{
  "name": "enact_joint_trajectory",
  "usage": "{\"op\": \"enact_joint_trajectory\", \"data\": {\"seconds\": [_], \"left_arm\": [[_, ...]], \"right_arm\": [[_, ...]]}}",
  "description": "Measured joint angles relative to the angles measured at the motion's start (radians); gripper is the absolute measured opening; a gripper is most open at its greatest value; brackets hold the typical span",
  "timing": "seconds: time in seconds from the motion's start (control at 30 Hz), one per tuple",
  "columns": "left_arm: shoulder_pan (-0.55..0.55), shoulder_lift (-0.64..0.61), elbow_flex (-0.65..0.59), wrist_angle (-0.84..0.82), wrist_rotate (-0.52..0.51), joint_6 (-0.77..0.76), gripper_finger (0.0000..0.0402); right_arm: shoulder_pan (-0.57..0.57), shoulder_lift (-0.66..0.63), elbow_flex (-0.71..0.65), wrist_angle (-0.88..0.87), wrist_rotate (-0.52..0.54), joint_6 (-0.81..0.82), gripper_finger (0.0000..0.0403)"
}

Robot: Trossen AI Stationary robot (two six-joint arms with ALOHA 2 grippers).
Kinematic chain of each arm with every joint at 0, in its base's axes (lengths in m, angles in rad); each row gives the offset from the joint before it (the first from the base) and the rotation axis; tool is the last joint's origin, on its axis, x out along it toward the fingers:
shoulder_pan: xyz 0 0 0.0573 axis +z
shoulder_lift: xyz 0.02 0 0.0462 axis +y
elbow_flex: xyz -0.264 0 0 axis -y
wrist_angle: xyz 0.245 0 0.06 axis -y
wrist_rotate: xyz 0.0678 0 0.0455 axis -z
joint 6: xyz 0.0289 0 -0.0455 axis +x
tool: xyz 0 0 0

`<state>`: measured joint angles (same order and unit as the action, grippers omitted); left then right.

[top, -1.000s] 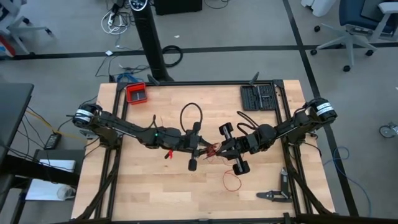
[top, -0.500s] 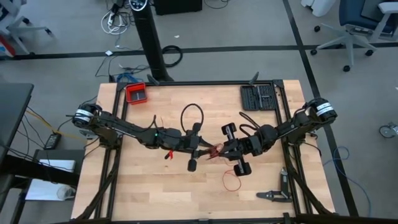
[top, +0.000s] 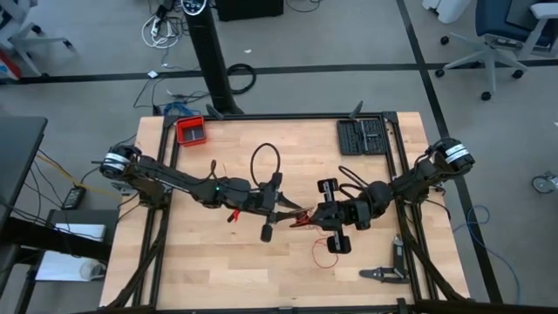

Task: Coil cords
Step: Coil the red wire onto the spool

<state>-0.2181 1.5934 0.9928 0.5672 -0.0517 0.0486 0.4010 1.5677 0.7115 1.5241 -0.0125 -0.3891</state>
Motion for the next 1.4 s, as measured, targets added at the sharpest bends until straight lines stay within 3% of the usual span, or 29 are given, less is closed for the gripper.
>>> {"op": "enact_joint_trajectory", "data": {"seconds": [0.3,0.6,1.03,1.4], "left_arm": [[0.0,-0.104,0.0,-0.125,-0.014,0.031,0.0085],[0.0,-0.109,0.001,-0.099,-0.052,0.033,0.0085],[0.0,-0.109,0.001,-0.107,-0.048,0.028,0.0085],[0.0,-0.108,0.001,-0.105,-0.136,0.019,0.0085]], "right_arm": [[0.062,-0.095,-0.164,0.001,0.211,-0.037,0.0002],[0.047,-0.152,-0.289,-0.023,0.167,0.104,0.0002],[0.002,-0.13,-0.293,0.019,0.174,0.101,0.0002],[-0.013,-0.13,-0.293,0.016,0.154,0.135,0.0002]]}}
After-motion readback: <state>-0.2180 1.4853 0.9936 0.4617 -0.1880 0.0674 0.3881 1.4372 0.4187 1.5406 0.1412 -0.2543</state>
